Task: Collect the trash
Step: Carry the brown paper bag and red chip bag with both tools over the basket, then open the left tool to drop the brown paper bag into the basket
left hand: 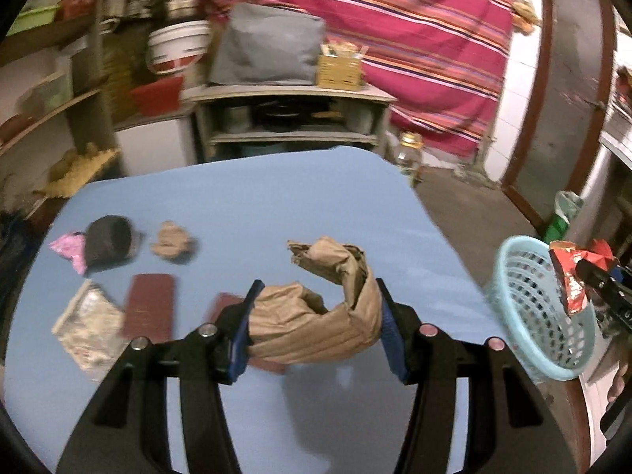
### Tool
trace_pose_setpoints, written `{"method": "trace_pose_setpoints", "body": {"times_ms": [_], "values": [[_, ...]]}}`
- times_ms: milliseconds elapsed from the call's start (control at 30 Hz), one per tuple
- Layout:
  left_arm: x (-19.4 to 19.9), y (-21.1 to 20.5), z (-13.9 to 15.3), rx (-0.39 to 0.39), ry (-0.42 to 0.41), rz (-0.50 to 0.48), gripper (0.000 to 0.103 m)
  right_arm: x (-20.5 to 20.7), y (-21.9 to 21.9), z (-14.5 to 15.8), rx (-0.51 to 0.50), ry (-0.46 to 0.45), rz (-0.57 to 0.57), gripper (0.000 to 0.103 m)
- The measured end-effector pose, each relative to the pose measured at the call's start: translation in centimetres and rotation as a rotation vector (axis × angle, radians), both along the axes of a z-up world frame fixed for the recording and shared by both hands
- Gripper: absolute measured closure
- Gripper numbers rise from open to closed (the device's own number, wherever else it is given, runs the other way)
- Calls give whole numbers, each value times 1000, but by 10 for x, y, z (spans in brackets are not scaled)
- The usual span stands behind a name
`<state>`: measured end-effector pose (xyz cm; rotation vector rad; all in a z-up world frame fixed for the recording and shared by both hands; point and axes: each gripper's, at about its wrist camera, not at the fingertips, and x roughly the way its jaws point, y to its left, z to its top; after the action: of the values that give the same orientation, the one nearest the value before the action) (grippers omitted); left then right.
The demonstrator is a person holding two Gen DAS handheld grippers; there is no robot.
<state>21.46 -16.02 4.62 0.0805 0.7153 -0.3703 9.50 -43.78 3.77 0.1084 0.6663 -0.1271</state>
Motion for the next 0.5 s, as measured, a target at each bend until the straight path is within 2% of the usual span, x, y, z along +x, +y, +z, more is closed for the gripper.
{"method": "trace_pose_setpoints", "body": {"times_ms": [267, 500], "values": [[-24, -112, -14, 54, 2, -190, 49, -46, -70, -15, 41, 32, -138, 60], [-39, -184, -29, 60, 24, -308, 48, -60, -95, -22, 66, 41, -176, 60]]}}
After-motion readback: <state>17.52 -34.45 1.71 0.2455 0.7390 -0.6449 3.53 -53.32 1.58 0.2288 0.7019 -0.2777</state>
